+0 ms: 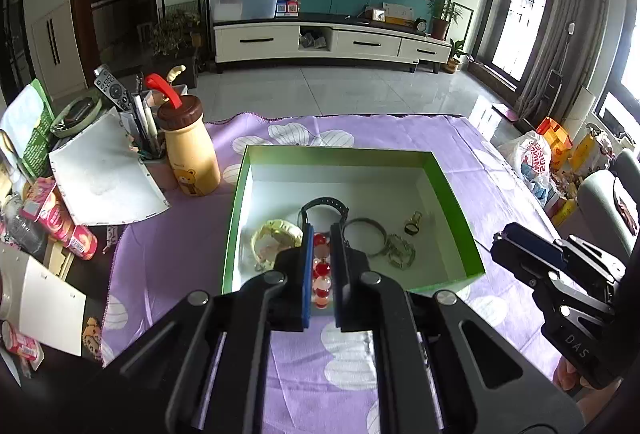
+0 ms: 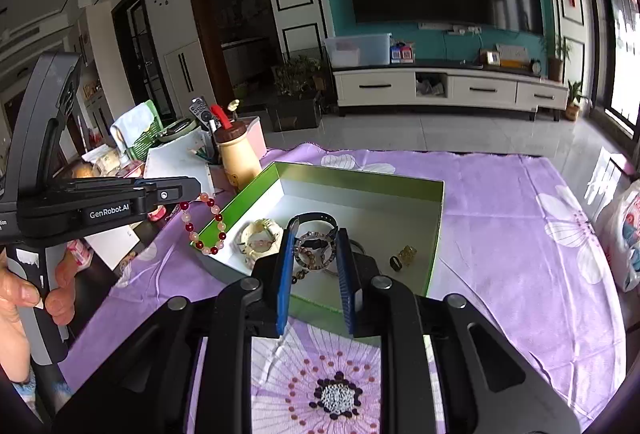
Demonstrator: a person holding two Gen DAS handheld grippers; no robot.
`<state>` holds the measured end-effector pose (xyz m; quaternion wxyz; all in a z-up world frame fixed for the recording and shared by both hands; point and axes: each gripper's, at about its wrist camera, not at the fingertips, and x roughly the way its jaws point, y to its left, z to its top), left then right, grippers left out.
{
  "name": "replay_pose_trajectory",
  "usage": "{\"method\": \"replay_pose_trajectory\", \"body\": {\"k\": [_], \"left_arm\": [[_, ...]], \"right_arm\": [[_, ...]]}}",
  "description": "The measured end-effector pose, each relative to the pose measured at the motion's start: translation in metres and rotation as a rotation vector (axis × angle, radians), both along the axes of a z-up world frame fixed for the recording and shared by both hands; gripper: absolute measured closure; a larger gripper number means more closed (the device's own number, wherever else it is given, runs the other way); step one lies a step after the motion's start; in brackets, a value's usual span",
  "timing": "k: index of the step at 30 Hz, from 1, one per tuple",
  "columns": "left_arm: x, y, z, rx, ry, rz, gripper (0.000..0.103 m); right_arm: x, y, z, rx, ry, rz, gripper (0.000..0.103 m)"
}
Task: Organize jewelry
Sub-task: 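Carry the red bracelet and silver ring into the green box, lowering both tools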
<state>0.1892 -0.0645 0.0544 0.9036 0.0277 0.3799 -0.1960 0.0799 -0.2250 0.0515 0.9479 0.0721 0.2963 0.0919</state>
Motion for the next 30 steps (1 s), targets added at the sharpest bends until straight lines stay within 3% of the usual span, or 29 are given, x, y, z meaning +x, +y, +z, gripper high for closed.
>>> {"method": "replay_pose_trajectory", "body": {"k": [10,30], "left_arm": [[0.047,-0.004,-0.010,-0.014,0.059,0.029,0.095],[0.118,-0.018,-0.043,0.064,0.107,0.083,0.095]], "right_arm": [[0.035,-0.013,-0.011,0.041,0.049,-0.013,0.082],[0.100,-0.023,-0.039,0.035,0.159,-0.043,0.082]]}}
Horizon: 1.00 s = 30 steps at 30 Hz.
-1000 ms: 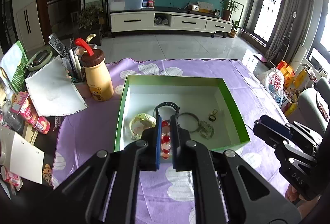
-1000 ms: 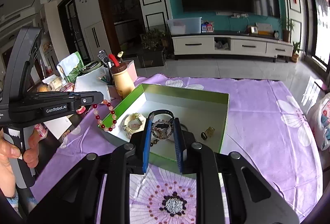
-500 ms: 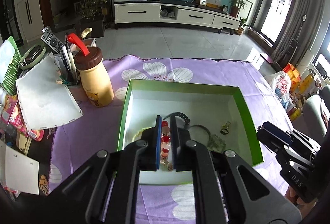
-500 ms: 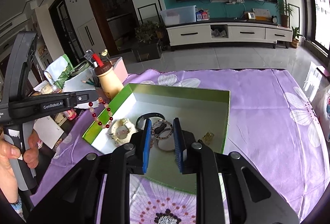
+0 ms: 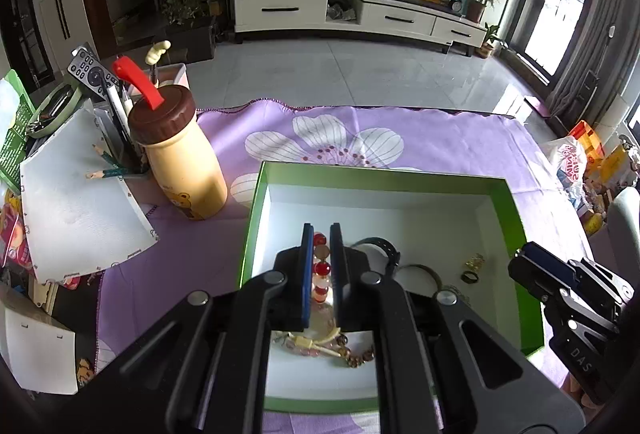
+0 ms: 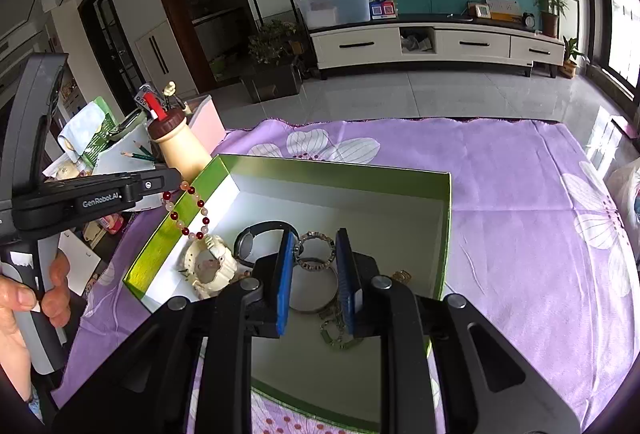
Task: Organize jewelry
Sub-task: 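Carry the red bracelet and silver ring into the green box, lowering both tools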
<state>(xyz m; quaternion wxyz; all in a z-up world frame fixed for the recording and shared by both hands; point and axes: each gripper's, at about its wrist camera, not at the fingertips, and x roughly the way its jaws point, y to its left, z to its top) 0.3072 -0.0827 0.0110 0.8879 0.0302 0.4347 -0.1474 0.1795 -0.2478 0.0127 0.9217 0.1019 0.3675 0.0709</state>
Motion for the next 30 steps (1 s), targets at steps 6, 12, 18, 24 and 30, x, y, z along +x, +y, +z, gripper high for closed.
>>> {"method": "replay_pose_trajectory", "body": {"k": [6,12,18,24,30], "left_arm": [[0.014,-0.005,-0.006,0.015,0.011,0.009,0.095],[0.024,-0.009,-0.008,-0.011,0.026,0.006,0.095],[0.037,-0.016,-0.028,0.028,0.071,0.015,0.095],[0.041,-0.016,-0.045,0.075,0.100,0.020,0.095],[0.043,-0.015,-0.053,0.116,0.110,0.013,0.095]], "right_arm": [[0.015,-0.003,-0.006,0.013,0.025,-0.008,0.082],[0.024,-0.007,-0.009,0.038,0.035,-0.016,0.082],[0.033,-0.009,-0.016,0.033,0.070,-0.013,0.082],[0.042,-0.009,-0.022,0.021,0.103,-0.015,0.082],[0.052,-0.012,-0.032,0.013,0.157,-0.027,0.082]]}}
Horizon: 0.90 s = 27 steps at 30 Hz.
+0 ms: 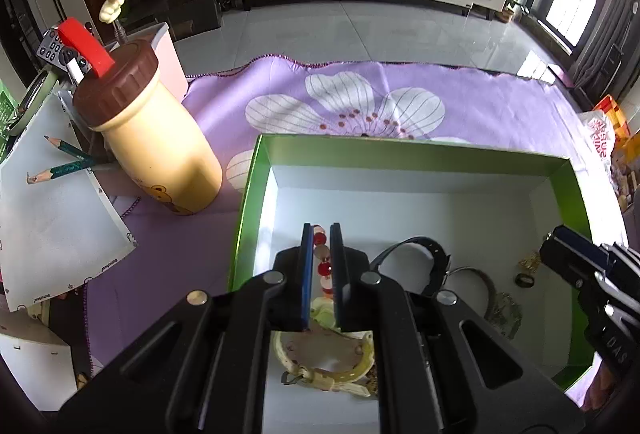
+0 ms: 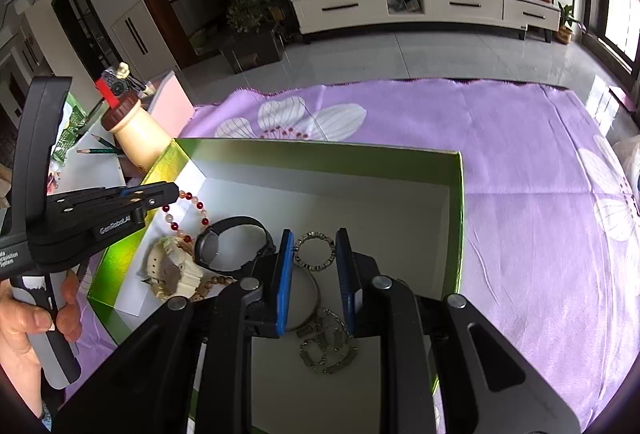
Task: Organize jewelry
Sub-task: 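Carry the red bracelet and silver ring into the green box, lowering both tools, then open the left tool to release the red bracelet while the right tool releases the ring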
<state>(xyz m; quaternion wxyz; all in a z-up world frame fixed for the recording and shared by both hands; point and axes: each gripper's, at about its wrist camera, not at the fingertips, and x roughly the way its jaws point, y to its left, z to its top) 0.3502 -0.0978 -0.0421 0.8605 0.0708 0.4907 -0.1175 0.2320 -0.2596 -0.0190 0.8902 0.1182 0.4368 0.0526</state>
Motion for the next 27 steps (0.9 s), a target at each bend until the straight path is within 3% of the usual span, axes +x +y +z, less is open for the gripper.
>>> {"method": "replay_pose_trajectory", "body": {"k": [6,22,27], "left_arm": [[0.000,-0.003,-0.005,0.036,-0.003,-0.013,0.095],[0.000,-0.002,-0.010,0.029,0.003,-0.015,0.095],[-0.002,-0.003,-0.008,0.031,-0.005,-0.018,0.087]], "right_arm": [[0.006,-0.004,-0.007,0.006,0.030,-0.017,0.082],[0.014,-0.001,-0.015,-0.022,0.059,-0.027,0.082],[0.014,0.000,-0.015,-0.033,0.059,-0.029,0.082]]}}
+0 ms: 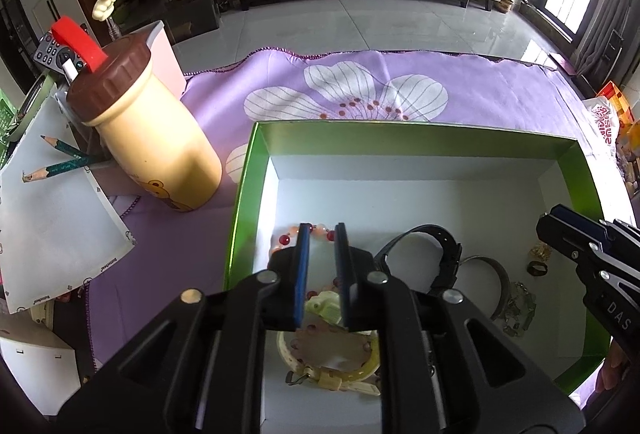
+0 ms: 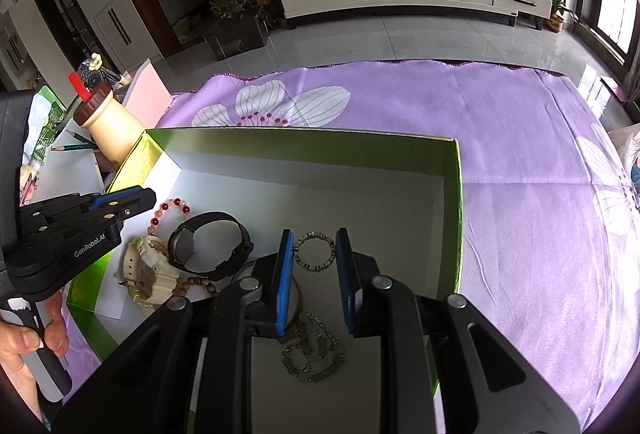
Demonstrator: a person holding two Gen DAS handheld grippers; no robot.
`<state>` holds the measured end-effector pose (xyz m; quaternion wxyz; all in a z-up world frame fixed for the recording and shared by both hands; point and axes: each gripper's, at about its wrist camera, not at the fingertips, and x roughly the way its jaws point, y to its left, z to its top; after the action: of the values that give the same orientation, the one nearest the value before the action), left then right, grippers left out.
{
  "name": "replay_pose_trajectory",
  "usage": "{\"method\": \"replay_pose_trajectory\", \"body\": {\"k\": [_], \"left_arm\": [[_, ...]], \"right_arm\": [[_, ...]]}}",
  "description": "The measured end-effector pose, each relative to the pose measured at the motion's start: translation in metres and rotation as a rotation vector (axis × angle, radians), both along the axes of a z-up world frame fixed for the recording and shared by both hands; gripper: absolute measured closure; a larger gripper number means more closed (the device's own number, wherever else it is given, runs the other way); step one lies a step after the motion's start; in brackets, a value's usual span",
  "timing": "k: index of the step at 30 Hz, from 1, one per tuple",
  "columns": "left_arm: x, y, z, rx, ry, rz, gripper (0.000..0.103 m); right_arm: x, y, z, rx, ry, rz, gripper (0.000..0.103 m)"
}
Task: Organize jewelry
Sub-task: 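Open the left tool to release the red bracelet while the right tool releases the ring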
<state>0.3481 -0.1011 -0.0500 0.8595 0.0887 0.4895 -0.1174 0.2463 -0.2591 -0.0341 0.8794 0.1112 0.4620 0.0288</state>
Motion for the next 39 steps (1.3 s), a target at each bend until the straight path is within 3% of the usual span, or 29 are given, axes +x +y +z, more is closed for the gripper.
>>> {"method": "replay_pose_trajectory", "body": {"k": [5,15,20,24,37,39], "left_arm": [[-0.003,-0.001,0.002,0.009,-0.011,-0.006,0.082],[-0.009,-0.006,0.009,0.017,-0.046,-0.030,0.060],[-0.011,-0.008,0.012,0.015,-0.057,-0.036,0.055],[-0.013,-0.009,0.014,0.010,-0.062,-0.037,0.051],[-0.020,-0.012,0.022,0.016,-0.088,-0.044,0.038],[-0.022,-0.012,0.024,0.016,-0.094,-0.045,0.035]], "right_arm": [[0.000,0.000,0.000,0.001,0.002,0.001,0.082],[0.001,-0.001,-0.001,-0.002,0.009,-0.004,0.081],[0.001,-0.002,0.001,-0.006,0.007,-0.007,0.080],[0.000,-0.004,0.002,-0.006,0.005,-0.012,0.074],[-0.005,-0.004,0.011,-0.012,-0.014,-0.016,0.072],[-0.007,-0.004,0.013,-0.015,-0.019,-0.017,0.067]]}}
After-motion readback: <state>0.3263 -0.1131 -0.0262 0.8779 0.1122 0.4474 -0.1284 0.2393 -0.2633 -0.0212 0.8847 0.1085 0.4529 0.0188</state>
